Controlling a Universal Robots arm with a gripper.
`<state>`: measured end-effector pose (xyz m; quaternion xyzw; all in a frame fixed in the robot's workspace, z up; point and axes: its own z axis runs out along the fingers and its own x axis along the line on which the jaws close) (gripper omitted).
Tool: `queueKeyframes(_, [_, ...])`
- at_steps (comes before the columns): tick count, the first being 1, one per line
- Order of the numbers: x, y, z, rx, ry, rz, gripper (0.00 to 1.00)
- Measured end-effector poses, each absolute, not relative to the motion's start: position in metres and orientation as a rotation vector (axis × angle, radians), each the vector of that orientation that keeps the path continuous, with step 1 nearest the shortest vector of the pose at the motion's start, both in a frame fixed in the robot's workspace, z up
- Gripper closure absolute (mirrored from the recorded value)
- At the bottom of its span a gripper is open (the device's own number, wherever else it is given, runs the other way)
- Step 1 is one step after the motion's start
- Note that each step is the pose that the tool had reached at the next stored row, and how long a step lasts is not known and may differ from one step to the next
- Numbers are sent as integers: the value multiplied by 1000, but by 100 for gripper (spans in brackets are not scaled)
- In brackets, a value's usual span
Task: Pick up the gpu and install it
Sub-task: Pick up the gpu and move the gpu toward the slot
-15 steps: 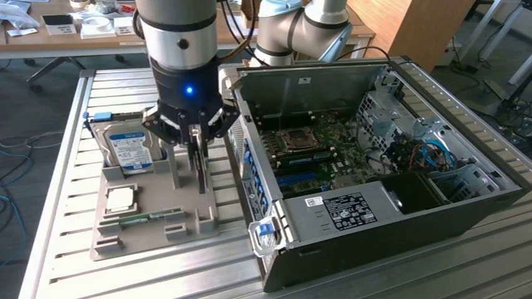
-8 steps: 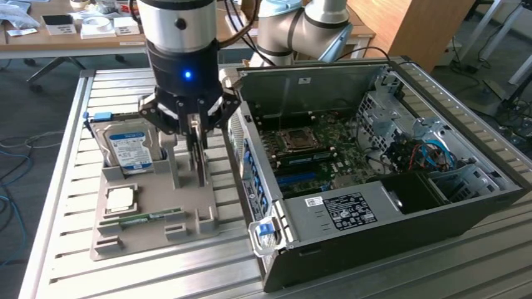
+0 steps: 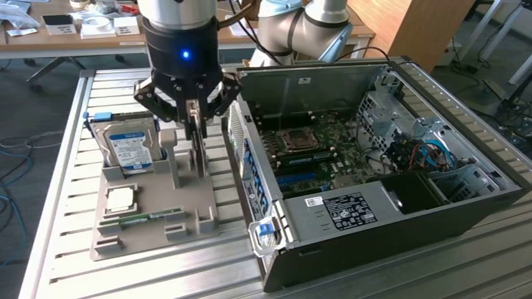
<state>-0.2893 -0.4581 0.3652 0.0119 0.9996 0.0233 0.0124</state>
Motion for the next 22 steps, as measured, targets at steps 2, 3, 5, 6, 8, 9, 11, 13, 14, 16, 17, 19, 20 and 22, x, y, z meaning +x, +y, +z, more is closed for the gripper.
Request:
queueKeyframes(2, [-289,-458,371,37,3116,73,73])
queueKeyframes(3, [-289,-458,374,37,3116,73,73])
queueKeyframes(5, [-289,-458,379,37,3116,73,73])
queueKeyframes(6, [-289,-458,381,37,3115,73,73])
queueKeyframes(8, [-289,-458,386,37,3115,73,73])
queueKeyframes(9, [-289,-458,389,37,3116,73,73])
queueKeyframes(11, [-289,-458,393,37,3115,73,73])
queueKeyframes(13, [-289,-458,398,37,3115,73,73])
queueKeyframes(14, [-289,-458,400,37,3115,73,73])
queueKeyframes(16, [-289,-458,404,37,3116,73,73])
queueKeyframes(17, [-289,-458,406,37,3115,73,73])
queueKeyframes(19, [-289,-458,408,37,3115,73,73])
queueKeyframes(20, [-289,-458,410,37,3115,73,73])
queueKeyframes(22, [-289,-458,411,37,3115,73,73])
